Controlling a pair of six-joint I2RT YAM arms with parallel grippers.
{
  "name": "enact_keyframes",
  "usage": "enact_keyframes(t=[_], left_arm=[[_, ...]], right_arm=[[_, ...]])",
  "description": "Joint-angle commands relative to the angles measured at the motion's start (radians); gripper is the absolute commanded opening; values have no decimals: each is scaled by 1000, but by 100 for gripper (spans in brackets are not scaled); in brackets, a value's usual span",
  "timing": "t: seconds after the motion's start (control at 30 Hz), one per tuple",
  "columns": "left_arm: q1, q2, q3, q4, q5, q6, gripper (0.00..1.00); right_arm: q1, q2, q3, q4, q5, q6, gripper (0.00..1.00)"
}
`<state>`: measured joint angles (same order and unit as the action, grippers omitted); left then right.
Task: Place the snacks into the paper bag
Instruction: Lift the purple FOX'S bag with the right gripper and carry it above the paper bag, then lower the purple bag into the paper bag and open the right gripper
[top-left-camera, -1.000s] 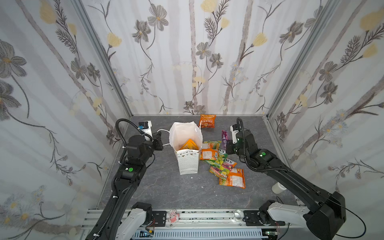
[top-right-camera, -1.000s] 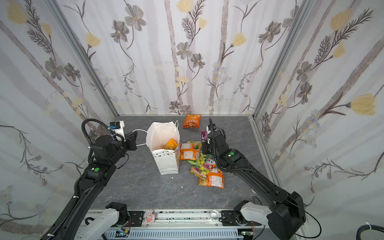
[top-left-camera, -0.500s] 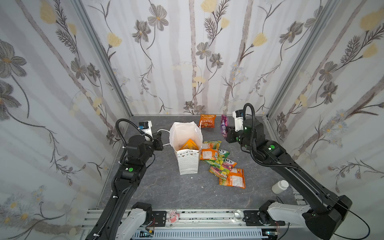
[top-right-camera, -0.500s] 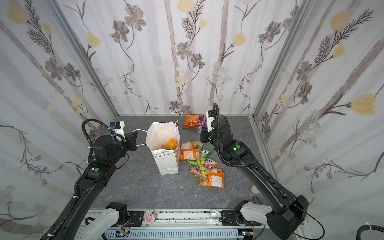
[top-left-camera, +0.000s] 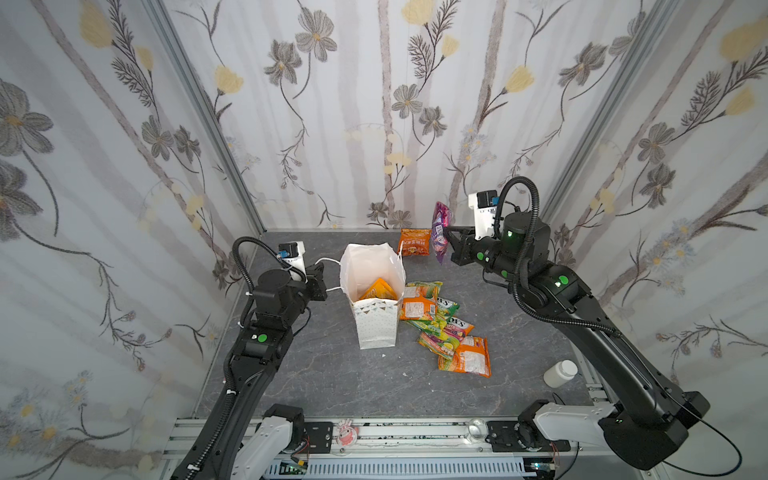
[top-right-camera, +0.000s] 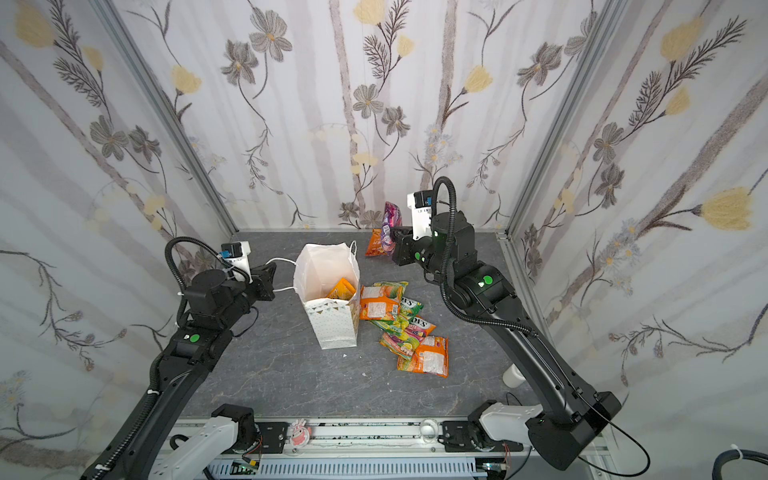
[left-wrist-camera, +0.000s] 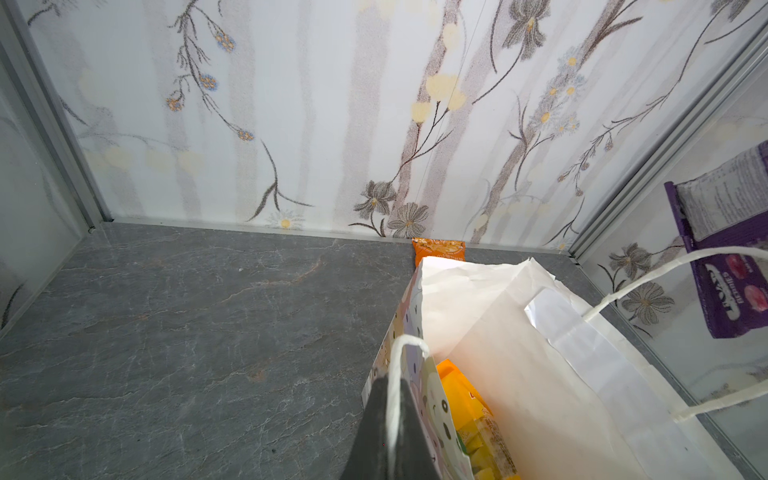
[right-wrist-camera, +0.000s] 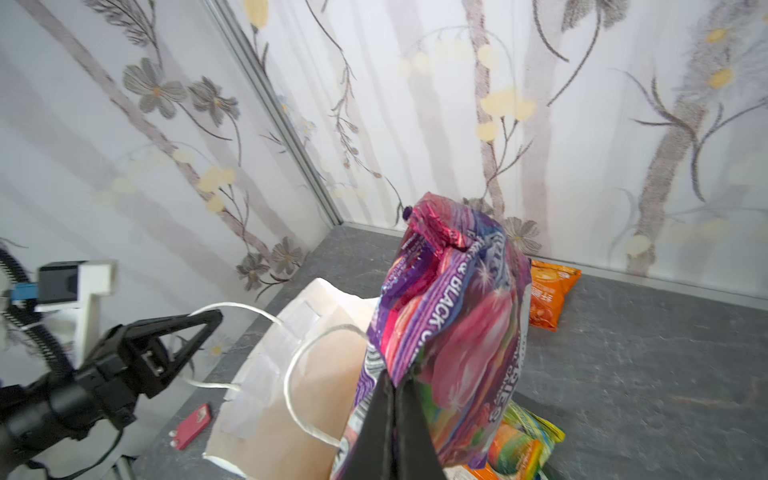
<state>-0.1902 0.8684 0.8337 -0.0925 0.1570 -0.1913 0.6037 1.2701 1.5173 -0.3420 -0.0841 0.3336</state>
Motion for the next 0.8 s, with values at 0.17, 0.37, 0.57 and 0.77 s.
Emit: enact_keyframes(t=[0.17, 0.37, 0.57, 0.77], left_arm=[[1, -1, 4, 33, 1, 1, 0], [1, -6, 3, 34, 0, 1, 0], [1, -6, 4, 34, 1, 1, 0], [1, -10, 3, 34, 1, 2, 0]], right_arm=[[34, 52, 99, 158, -188, 72, 0], [118, 114, 196, 165, -210, 74, 0], [180, 161, 281, 157, -229, 53, 0], [246, 219, 295, 162, -251, 58, 0]])
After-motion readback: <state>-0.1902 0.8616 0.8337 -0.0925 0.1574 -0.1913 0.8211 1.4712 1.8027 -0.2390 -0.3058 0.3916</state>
